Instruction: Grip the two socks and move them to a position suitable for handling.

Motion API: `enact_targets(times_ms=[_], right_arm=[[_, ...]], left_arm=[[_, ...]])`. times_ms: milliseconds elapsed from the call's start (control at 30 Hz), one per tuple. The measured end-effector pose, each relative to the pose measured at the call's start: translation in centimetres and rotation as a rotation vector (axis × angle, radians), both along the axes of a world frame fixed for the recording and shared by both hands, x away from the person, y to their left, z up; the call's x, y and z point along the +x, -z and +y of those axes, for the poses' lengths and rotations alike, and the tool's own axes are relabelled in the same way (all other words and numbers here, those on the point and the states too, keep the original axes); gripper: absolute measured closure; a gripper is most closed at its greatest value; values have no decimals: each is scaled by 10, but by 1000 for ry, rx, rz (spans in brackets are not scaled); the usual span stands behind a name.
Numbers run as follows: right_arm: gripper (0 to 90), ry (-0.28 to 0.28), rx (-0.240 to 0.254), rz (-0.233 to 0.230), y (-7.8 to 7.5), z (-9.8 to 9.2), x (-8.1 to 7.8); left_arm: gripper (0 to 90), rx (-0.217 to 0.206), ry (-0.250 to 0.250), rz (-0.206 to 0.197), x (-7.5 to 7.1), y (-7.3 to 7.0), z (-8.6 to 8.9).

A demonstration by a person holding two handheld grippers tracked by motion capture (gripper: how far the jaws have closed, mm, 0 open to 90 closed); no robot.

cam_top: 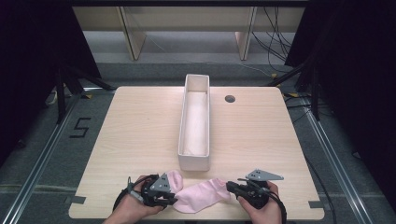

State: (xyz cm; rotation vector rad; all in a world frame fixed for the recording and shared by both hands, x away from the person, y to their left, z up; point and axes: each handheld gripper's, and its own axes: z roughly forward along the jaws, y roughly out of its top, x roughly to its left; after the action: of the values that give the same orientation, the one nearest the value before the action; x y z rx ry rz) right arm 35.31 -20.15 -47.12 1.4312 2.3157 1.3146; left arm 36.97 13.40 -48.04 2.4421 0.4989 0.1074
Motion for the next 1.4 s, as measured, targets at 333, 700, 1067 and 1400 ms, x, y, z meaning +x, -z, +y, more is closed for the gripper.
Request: enact_targets(times_ms=[333,700,1067,1400], right_arm=[[768,32,-160,-120,-3,7,7],[691,-30,-329,-121,8,17,11],[702,-14,-325,-73,21,16,14],[702,-19,-293,-39,22,22,6]], left_arm=[[668,-134,-47,-120,-8,-4,-9],[597,-204,19,-127,-7,0,-39],[572,-204,-42,-147,1,-3,-50],[668,39,-1,-142,-6,9,-54]])
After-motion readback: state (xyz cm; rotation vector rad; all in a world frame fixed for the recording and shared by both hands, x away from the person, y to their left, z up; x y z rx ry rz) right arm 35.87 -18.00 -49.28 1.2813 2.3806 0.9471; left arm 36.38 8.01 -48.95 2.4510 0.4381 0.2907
